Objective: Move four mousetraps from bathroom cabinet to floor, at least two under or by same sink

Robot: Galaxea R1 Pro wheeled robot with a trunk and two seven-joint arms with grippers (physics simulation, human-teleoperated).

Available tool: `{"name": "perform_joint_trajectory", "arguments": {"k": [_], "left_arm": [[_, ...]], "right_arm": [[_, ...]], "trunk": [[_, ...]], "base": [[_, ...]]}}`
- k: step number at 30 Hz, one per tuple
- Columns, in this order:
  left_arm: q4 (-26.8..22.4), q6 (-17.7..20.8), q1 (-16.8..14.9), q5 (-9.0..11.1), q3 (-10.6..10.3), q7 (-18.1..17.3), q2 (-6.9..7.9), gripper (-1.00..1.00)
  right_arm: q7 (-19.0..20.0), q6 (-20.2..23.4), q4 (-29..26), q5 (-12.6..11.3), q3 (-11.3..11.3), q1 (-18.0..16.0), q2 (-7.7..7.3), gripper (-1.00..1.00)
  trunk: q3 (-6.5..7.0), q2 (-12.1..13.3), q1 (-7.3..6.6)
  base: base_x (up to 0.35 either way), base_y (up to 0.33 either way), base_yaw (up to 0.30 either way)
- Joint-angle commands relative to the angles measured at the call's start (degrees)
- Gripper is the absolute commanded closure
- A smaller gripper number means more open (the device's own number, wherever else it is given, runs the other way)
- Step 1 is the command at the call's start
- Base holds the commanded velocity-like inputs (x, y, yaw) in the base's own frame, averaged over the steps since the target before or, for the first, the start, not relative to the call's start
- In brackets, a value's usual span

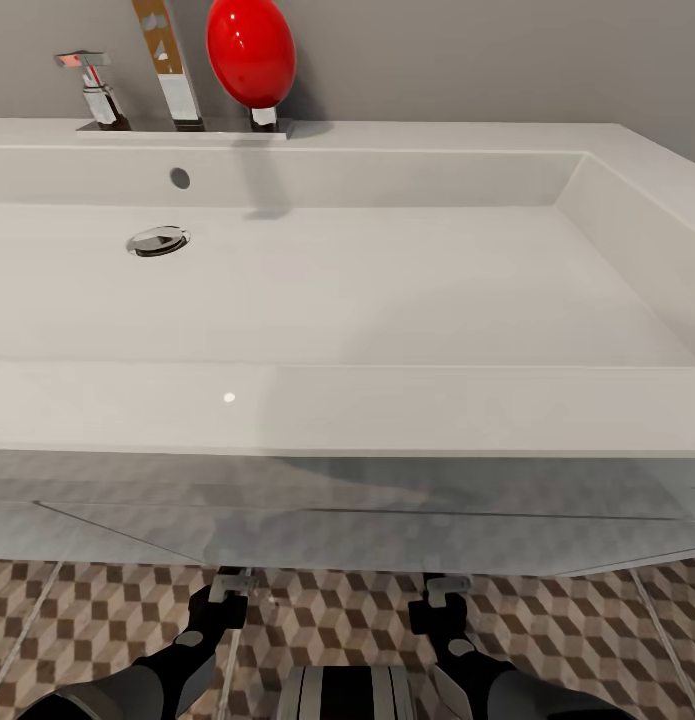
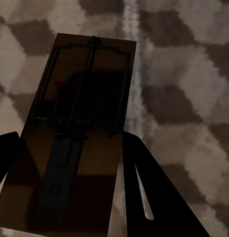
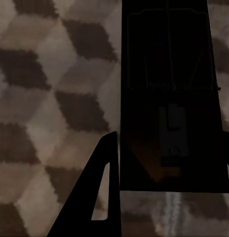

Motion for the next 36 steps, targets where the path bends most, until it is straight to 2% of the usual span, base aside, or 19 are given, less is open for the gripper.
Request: {"name": "perform_joint_trajectory", "arguments": {"k": [1,17,36], "left_arm": [[0.0,-0.1,0.0,0.0,-0.5,0.5,0.00,1.00],[0.0,-1.4,0.1,0.0,-0.5,0.5,0.00,1.00],[0.0,-0.8,0.1,0.0,-0.6,0.5,0.07,1.00]], "right_arm": [[-0.5,-0.3,0.2,0.5,0.1,-0.1,0.01,1.00],[-0.5,-0.5,0.2,0.5,0.1,0.0,-0.01,1.00],[-0.5,-0.3,0.2,0.4,0.1,0.0,-0.01,1.00]], "trunk": [[-0.03,0.0,-0.01],[-0.03,0.0,-0.01],[-0.03,0.0,-0.01]], "base": [[0.000,0.000,0.000],[0.000,0.000,0.000],[0.000,0.000,0.000]]}}
